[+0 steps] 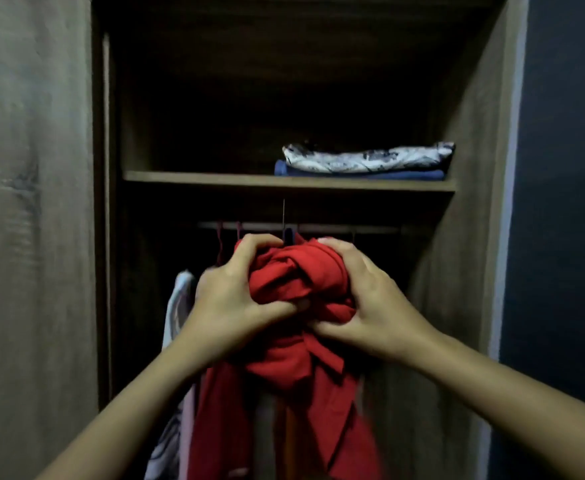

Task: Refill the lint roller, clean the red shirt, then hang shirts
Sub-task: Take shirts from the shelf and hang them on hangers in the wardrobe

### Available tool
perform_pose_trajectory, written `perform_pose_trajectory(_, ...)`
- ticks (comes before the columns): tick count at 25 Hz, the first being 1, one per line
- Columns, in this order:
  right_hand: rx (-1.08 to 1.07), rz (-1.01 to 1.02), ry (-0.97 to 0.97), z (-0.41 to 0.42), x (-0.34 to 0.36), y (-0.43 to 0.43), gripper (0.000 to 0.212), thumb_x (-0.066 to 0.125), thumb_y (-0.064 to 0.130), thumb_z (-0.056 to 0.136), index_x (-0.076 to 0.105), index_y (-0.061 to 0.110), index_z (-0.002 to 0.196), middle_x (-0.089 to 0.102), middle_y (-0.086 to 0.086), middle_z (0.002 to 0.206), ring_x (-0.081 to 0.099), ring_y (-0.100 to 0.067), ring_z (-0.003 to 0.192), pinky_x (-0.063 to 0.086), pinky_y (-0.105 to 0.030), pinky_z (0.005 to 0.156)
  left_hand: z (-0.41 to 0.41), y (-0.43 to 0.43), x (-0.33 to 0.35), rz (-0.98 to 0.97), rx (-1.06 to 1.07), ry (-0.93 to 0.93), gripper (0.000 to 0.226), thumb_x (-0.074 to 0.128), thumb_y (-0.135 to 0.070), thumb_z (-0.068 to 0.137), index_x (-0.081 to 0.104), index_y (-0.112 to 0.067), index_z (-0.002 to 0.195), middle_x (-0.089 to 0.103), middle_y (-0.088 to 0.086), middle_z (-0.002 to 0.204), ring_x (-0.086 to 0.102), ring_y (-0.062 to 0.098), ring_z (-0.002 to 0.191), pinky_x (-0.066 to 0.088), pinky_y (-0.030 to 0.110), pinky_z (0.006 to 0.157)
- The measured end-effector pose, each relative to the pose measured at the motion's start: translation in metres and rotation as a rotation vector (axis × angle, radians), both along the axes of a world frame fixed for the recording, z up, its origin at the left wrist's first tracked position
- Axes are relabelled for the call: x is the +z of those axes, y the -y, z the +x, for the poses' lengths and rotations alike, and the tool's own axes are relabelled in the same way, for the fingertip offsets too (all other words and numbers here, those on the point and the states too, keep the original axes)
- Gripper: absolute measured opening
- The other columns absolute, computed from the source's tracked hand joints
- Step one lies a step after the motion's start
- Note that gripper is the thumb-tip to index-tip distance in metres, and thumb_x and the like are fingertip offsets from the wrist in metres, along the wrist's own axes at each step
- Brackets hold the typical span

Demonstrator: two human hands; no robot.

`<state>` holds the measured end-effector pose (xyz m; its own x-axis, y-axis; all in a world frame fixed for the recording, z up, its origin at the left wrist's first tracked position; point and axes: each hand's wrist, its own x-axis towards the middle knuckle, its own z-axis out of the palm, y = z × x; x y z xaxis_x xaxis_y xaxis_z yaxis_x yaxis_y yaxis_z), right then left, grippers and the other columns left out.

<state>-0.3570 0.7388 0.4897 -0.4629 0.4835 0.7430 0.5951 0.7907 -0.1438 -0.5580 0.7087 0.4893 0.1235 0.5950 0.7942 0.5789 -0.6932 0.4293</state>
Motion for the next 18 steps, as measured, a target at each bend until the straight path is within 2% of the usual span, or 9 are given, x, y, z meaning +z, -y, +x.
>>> perform_pose_trajectory(1,-0.004,-0.049,0.003,0.009,-0.020,0.008,0.084,0.066,0.049,0.059,0.028,0.037,0.133,0.048,0.005,0.130,0.050,-0.009,0.118,0.044,-0.033,0.100,0.005,0.005,-0.022,-0.122,-0.096,0.034,0.069,0.071,-0.058,0.050,0.045,-0.046,0.112,0.059,-0.032,0.105,0.057,-0.012,0.100,0.044,0.009,0.086)
perform_pose_trajectory(3,-0.031,-0.151,0.009,0.027,-0.055,0.019,0.076,0.062,0.047,0.058,0.037,0.033,0.128,0.053,0.005,0.123,0.053,-0.011,0.113,0.046,-0.033,0.096,0.011,0.012,-0.064,-0.394,-0.291,0.203,0.070,0.068,-0.058,0.059,0.042,-0.045,0.123,0.054,-0.024,0.121,0.055,-0.007,0.108,0.044,0.015,0.093)
perform_pose_trajectory(6,-0.061,-0.224,0.066,0.046,-0.088,0.030,0.069,0.061,0.047,0.059,0.042,0.029,0.123,0.055,0.003,0.116,0.055,-0.013,0.108,0.048,-0.038,0.091,0.022,0.016,-0.108,-0.650,-0.250,0.297,0.066,0.061,-0.049,0.081,0.034,-0.031,0.138,0.047,-0.007,0.136,0.050,0.005,0.119,0.038,0.022,0.102)
perform_pose_trajectory(7,-0.062,-0.226,0.117,0.050,-0.095,0.032,0.067,0.062,0.047,0.061,0.043,0.028,0.122,0.054,0.003,0.114,0.055,-0.012,0.106,0.049,-0.039,0.089,0.026,0.019,-0.116,-0.738,-0.243,0.319,0.056,0.058,-0.041,0.086,0.039,-0.025,0.137,0.052,-0.006,0.131,0.053,0.006,0.116,0.040,0.022,0.100)
perform_pose_trajectory(9,-0.071,-0.221,0.207,0.056,-0.101,0.034,0.064,0.064,0.045,0.064,0.042,0.029,0.122,0.053,0.002,0.111,0.054,-0.012,0.103,0.049,-0.040,0.086,0.031,0.025,-0.123,-0.878,-0.317,0.399,0.029,0.058,-0.025,0.089,0.058,-0.020,0.117,0.070,-0.003,0.108,0.066,0.009,0.096,0.053,0.023,0.084)
perform_pose_trajectory(10,-0.077,-0.218,0.223,0.060,-0.100,0.034,0.063,0.064,0.044,0.065,0.041,0.031,0.122,0.053,0.002,0.110,0.054,-0.013,0.103,0.049,-0.040,0.085,0.028,0.026,-0.123,-0.888,-0.329,0.416,0.022,0.060,-0.019,0.088,0.062,-0.017,0.110,0.073,0.002,0.103,0.068,0.012,0.090,0.056,0.025,0.078)
perform_pose_trajectory(14,-0.136,-0.204,0.247,0.075,-0.087,0.030,0.066,0.061,0.049,0.064,0.035,0.038,0.124,0.051,0.003,0.113,0.055,-0.016,0.106,0.050,-0.043,0.087,0.003,0.020,-0.112,-0.734,-0.185,0.559,0.036,0.067,-0.016,0.083,0.054,-0.007,0.115,0.067,0.019,0.110,0.067,0.024,0.088,0.058,0.034,0.079)
perform_pose_trajectory(16,-0.204,-0.210,0.334,0.082,-0.083,0.028,0.067,0.065,0.042,0.068,0.031,0.042,0.124,0.048,0.006,0.115,0.054,-0.016,0.107,0.051,-0.043,0.085,-0.005,0.021,-0.096,-0.673,-0.143,0.672,0.039,0.067,-0.020,0.083,0.051,-0.008,0.116,0.067,0.015,0.099,0.066,0.018,0.077,0.058,0.023,0.064)
perform_pose_trajectory(18,-0.258,-0.181,0.452,0.083,-0.085,0.028,0.067,0.066,0.030,0.070,0.030,0.042,0.125,0.045,0.007,0.118,0.053,-0.015,0.108,0.050,-0.034,0.081,-0.009,0.023,-0.078,-0.590,-0.075,0.711,0.032,0.063,-0.018,0.085,0.051,-0.012,0.114,0.062,0.006,0.088,0.060,0.010,0.069,0.049,0.010,0.051)
